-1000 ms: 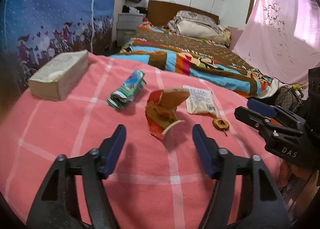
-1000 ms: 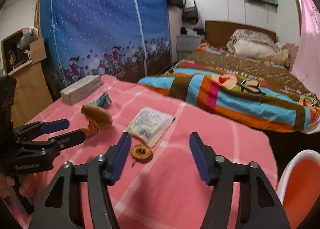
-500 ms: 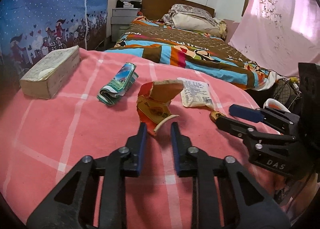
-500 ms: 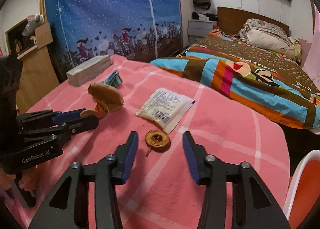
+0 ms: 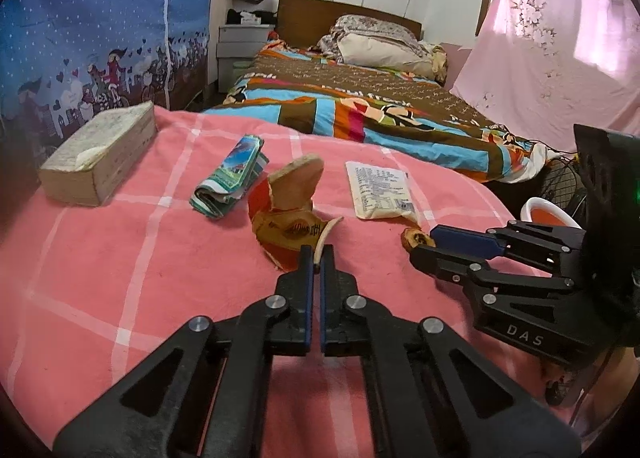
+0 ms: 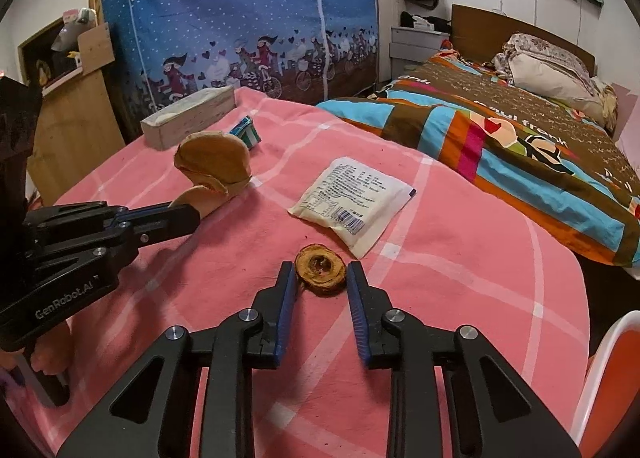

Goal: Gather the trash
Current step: 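Grasp the brown nut shell with the right tool while the left tool closes beside the orange peel, then carry the nut shell and orange peel in both tools over the orange bucket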

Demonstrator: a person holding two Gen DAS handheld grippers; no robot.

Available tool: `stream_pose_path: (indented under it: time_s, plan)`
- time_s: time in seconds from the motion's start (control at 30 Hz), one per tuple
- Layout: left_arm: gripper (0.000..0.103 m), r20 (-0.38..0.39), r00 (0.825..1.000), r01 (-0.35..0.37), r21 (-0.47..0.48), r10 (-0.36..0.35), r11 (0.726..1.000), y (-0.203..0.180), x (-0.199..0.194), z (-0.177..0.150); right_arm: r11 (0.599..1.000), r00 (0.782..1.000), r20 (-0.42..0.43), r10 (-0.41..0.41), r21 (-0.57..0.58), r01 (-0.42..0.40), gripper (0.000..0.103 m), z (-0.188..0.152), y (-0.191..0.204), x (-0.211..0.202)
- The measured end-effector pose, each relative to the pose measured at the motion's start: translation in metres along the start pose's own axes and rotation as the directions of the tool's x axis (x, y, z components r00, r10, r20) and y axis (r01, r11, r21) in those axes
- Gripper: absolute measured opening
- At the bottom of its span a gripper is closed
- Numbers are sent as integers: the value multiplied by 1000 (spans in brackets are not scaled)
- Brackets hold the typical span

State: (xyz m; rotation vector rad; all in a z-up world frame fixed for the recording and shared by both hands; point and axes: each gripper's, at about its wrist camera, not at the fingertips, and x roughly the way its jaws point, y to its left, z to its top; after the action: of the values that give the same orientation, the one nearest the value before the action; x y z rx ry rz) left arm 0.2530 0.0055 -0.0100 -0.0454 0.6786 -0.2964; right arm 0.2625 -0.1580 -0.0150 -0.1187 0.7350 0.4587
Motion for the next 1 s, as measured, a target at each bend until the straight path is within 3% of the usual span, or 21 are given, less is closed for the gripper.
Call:
stream_pose_path:
  time_s: [0.23, 0.53, 1.0]
  plan:
    - [5, 58, 998, -21, 40, 19, 999, -8, -10, -1, 1000, 998, 55, -9, -12, 10, 24, -2, 4, -10]
    - [5, 166, 985, -63, 77, 49, 995, -15, -28, -3, 999, 976, 211, -48, -9, 51, 24, -6, 5, -39]
    - [5, 338, 938, -130, 122, 82, 984, -26, -60, -11, 993, 891, 443, -103, -4, 116, 24, -19, 14, -78]
